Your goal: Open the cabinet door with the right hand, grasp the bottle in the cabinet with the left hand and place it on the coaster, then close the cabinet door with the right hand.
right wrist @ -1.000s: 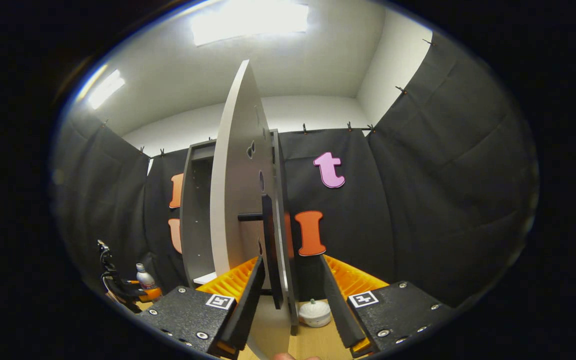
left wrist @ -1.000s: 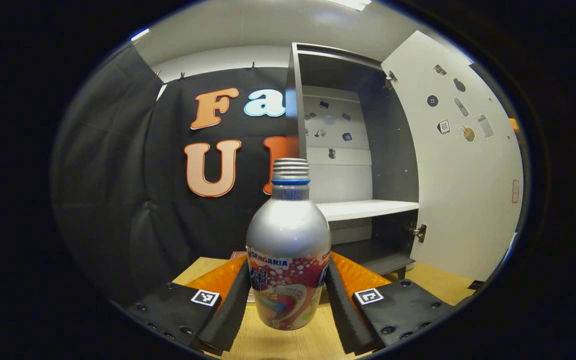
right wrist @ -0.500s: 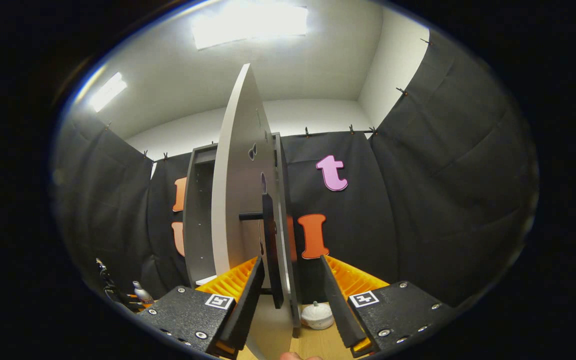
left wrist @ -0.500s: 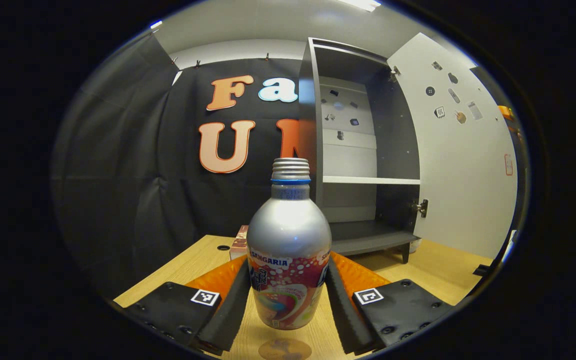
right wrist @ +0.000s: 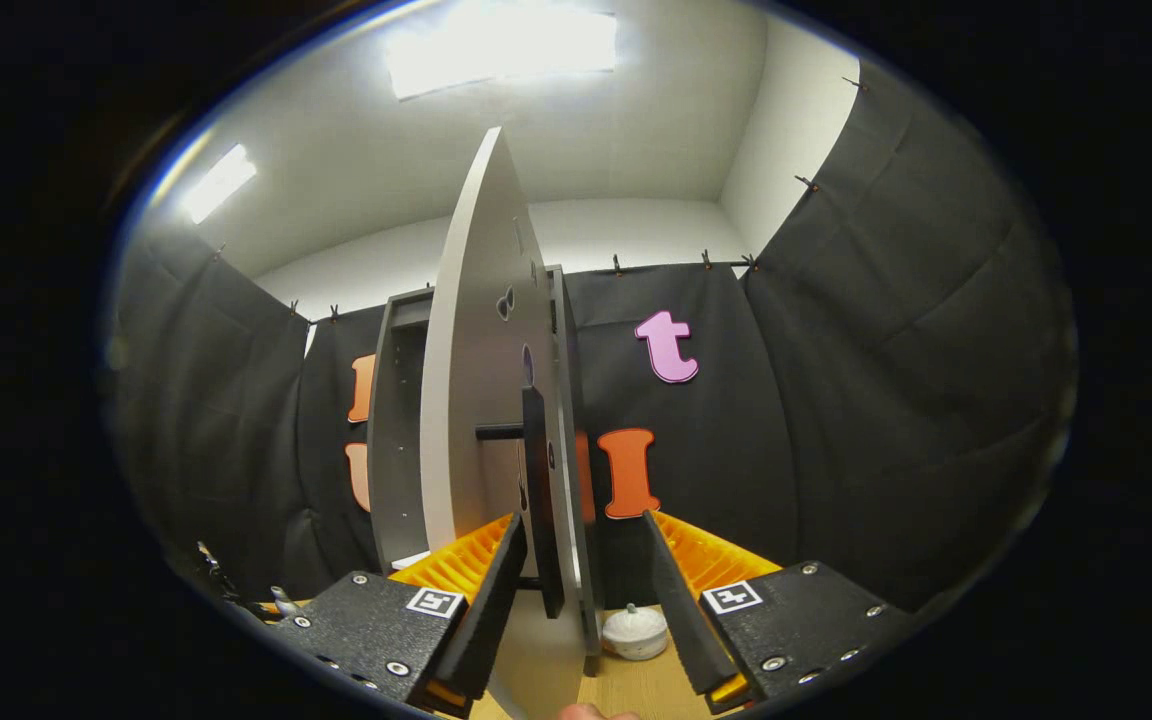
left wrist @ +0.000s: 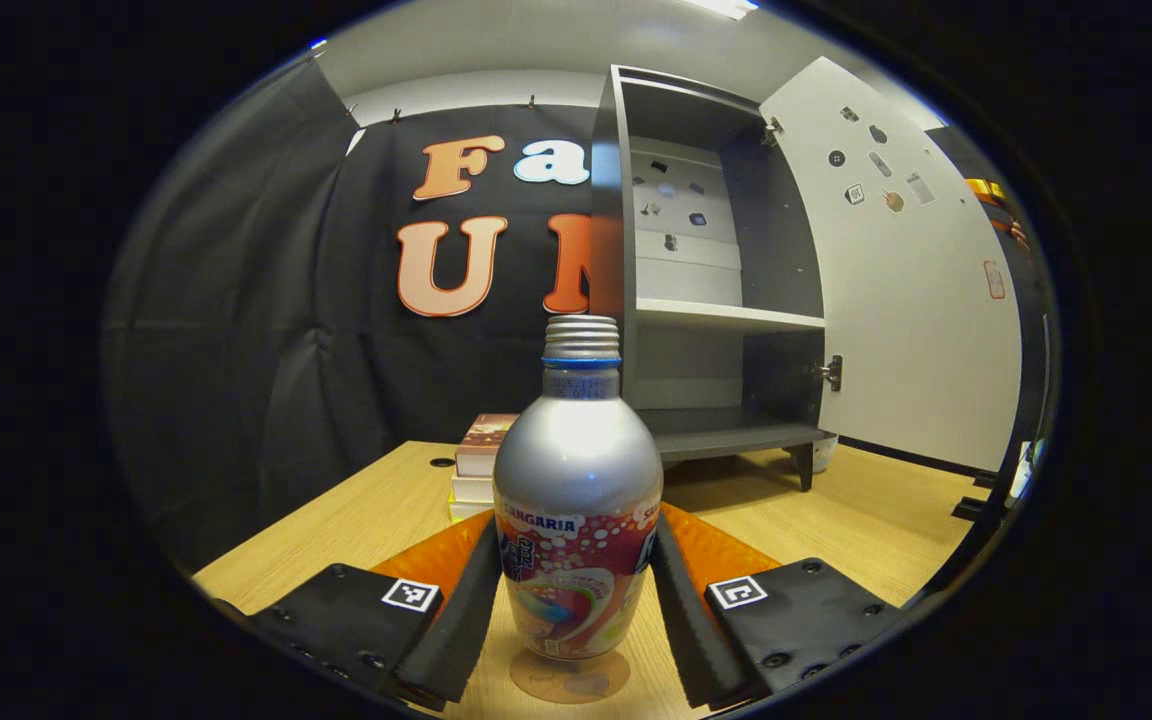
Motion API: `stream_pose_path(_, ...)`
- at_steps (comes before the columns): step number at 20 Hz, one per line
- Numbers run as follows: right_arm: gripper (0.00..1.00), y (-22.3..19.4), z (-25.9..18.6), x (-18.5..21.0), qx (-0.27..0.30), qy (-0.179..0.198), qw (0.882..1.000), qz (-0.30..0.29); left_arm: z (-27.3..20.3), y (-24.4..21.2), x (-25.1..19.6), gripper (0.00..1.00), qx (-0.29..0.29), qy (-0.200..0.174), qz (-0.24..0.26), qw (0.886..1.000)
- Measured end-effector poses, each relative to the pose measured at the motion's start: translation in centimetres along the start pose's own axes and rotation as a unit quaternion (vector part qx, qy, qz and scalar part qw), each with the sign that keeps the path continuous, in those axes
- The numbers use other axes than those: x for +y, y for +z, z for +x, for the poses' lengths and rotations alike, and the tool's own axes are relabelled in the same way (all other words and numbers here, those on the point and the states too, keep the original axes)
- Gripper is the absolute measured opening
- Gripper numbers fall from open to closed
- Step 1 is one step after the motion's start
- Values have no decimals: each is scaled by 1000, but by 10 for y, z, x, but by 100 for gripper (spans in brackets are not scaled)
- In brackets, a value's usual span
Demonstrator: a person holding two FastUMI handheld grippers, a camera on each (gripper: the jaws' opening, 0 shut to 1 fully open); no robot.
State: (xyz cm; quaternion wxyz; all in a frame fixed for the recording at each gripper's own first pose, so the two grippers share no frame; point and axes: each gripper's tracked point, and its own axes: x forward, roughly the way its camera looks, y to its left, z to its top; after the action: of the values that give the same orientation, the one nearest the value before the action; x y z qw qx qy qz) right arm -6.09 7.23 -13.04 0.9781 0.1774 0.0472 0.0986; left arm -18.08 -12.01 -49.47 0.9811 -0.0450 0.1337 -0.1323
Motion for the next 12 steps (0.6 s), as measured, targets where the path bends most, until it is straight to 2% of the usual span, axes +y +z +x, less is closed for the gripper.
stream_pose_path(8,72,1,3,-1,-1,-2,1000,-5,-3,-33,3,85,14,3,-2,1000)
stream_pose_path(12,72,-2,5,-3,3,-7,1000,-7,-4,-43,1,83,18,2,1,1000)
